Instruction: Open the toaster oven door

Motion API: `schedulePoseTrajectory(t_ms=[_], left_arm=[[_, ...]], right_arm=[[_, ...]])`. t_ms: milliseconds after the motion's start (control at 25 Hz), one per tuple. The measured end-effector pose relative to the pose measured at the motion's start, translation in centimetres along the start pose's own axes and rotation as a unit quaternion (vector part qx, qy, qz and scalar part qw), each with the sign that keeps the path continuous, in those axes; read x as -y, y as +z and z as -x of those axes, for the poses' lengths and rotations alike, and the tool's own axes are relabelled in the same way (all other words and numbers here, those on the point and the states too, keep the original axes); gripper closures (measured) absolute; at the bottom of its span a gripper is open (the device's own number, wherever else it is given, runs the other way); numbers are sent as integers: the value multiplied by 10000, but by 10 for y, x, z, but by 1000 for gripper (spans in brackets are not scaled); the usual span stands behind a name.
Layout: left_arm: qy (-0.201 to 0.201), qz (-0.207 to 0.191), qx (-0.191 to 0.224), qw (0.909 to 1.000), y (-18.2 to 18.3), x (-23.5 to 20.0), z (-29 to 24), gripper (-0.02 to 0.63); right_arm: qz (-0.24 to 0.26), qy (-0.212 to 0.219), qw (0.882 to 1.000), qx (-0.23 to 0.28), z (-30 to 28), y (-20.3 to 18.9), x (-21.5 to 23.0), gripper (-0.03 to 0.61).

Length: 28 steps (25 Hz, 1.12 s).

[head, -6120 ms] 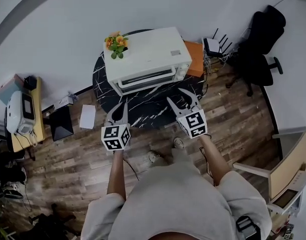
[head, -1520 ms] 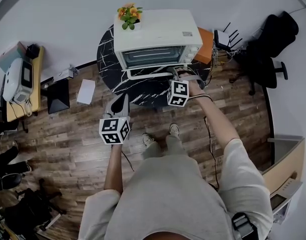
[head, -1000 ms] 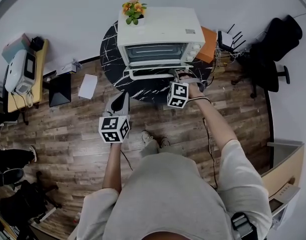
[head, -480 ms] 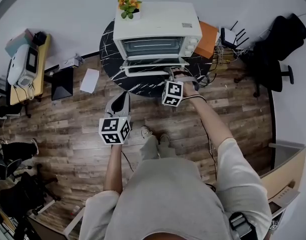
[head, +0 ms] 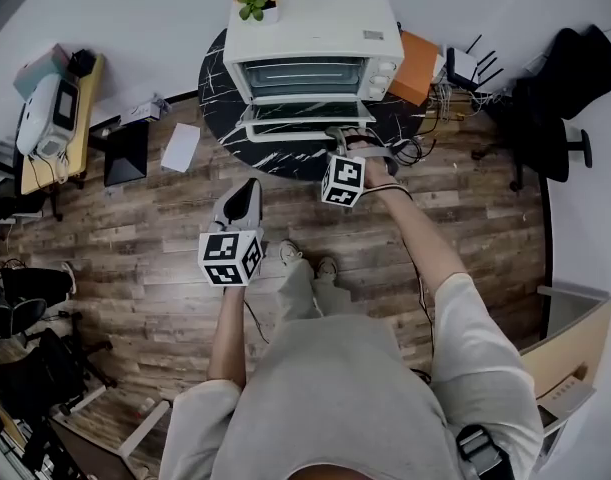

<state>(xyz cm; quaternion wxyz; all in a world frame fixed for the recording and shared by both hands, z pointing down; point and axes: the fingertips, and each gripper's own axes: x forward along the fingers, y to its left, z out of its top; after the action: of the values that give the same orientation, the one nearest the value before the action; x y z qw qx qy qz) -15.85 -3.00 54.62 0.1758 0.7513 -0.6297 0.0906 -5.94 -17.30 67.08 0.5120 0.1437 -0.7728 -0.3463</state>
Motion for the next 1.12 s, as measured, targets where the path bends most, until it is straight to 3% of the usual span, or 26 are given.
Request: schedulePoseTrajectory(t_ms=[520, 1120], left_arm=[[102, 105, -149, 9998, -26, 1, 10, 603], [-305, 192, -224, 9991, -49, -6, -2, 603]], right_arm=[[43, 39, 10000, 4, -9, -3, -31, 500], [112, -17, 9994, -320, -20, -9, -65, 500]])
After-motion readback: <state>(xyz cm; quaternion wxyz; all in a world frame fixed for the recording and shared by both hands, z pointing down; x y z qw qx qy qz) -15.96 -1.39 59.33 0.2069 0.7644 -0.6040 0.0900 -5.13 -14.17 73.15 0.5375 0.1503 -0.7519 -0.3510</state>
